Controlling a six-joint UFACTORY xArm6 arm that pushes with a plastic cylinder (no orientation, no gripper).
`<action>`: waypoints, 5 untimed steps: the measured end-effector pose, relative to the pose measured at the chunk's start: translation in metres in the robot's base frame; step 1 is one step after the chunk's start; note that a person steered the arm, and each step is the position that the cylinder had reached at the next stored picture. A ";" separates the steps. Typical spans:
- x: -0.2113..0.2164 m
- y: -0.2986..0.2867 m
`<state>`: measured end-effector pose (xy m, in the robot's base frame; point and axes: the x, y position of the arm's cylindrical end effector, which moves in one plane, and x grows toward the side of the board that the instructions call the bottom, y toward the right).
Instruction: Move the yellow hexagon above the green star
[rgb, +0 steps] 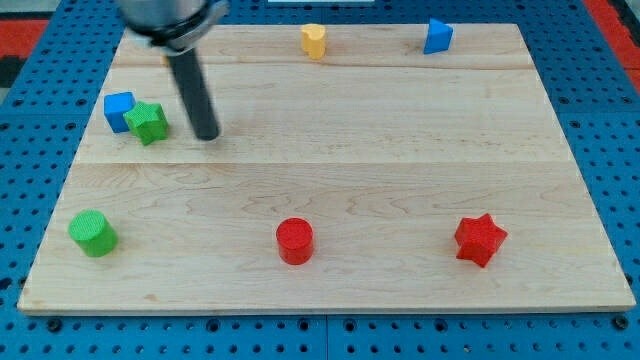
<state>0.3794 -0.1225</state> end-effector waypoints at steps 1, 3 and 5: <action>-0.054 -0.005; -0.150 -0.003; -0.174 -0.069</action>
<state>0.2052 -0.1914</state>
